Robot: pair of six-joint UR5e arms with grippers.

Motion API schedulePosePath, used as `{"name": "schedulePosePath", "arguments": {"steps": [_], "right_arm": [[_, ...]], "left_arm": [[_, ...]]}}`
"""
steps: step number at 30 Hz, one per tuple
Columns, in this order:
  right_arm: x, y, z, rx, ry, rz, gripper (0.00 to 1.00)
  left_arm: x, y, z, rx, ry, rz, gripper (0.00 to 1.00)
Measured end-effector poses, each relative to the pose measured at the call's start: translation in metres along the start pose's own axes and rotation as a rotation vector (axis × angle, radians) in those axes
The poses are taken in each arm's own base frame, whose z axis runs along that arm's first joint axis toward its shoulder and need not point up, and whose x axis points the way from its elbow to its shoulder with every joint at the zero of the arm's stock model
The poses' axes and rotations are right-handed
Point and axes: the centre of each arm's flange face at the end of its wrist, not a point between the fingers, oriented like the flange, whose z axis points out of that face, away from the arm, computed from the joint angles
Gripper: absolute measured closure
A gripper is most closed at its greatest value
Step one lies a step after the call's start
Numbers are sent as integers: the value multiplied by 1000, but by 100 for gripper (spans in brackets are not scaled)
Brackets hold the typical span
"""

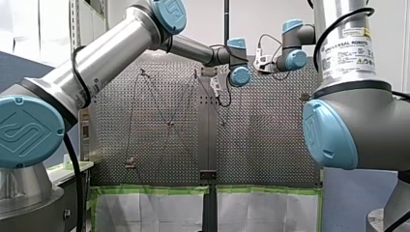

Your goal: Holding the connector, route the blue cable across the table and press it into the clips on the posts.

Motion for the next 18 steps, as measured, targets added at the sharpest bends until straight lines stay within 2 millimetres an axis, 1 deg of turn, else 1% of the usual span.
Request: {"name": "schedulePosePath", "arguments": {"steps": [1, 2, 3, 4, 18], "right_arm": [[0, 0, 0, 0, 0, 0, 100], [0, 0, 0, 0, 0, 0, 100], [0, 0, 0, 0, 0, 0, 100], [0, 0, 0, 0, 0, 0, 100], [0, 0, 0, 0, 0, 0, 100]], "left_arm": [[0, 0, 0, 0, 0, 0, 35], [0, 0, 0, 0, 0, 0, 35], [0, 0, 0, 0, 0, 0, 11], [0, 0, 0, 0, 0, 0, 0], [0, 0, 0, 1, 1, 0, 0]]}}
